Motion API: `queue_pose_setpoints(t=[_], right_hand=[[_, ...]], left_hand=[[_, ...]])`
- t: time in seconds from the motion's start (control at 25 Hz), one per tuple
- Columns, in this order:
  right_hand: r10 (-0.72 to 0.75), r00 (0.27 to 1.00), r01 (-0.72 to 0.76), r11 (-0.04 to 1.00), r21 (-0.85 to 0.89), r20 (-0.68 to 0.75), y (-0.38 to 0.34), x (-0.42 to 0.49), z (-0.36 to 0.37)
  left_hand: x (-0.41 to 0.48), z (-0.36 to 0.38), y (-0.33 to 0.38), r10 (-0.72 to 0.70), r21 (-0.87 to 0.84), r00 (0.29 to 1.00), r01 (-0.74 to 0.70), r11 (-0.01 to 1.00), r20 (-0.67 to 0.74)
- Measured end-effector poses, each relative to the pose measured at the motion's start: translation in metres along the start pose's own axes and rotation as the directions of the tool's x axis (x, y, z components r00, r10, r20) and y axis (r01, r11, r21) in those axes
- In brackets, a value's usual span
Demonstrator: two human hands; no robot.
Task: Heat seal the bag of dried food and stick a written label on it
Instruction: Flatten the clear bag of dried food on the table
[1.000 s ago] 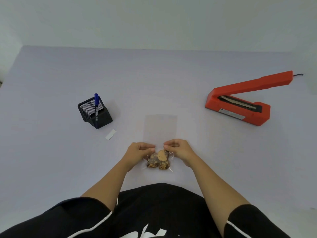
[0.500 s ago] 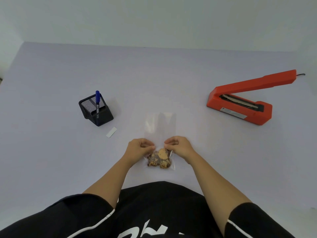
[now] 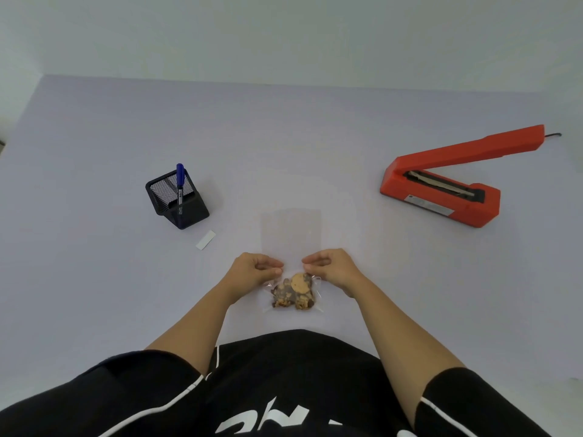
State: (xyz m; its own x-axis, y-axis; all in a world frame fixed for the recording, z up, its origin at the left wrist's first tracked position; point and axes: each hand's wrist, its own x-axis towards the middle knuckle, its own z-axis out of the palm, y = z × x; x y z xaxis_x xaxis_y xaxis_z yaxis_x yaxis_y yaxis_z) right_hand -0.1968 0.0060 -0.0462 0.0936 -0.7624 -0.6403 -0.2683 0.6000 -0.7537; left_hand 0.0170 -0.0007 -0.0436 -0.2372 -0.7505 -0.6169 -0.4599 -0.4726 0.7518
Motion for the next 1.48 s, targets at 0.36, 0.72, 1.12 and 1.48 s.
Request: queue_pose_setpoints(t=[0.36,0.72,1.12,1.48], right_hand=[[-0.057,0.975,0.046,0.997,-0.058,-0.216,0.002,-0.005,0.007],[-0.196,0.931,0.070,0.924,-0.376,-0.308,-0.001,-0.008,0.018],[-0.262,0.953,0.132,0.811,-0.569,-0.154,-0.013,-0.002,0.020],[-0.343,0.939,0.228,0.687,-0.690,-0.031,-0.008,-0.001,0.018]], left_hand=[[-0.009,0.011,0.001,0.048,0.068,0.970,-0.033,0.997,-0.237],[-0.007,0.035,0.009,0.123,0.243,0.874,-0.006,0.970,-0.470],[0.008,0.042,0.020,0.259,0.564,0.943,-0.100,0.820,-0.210],[0.011,0.016,0.000,0.424,0.671,0.905,-0.296,0.681,-0.032]])
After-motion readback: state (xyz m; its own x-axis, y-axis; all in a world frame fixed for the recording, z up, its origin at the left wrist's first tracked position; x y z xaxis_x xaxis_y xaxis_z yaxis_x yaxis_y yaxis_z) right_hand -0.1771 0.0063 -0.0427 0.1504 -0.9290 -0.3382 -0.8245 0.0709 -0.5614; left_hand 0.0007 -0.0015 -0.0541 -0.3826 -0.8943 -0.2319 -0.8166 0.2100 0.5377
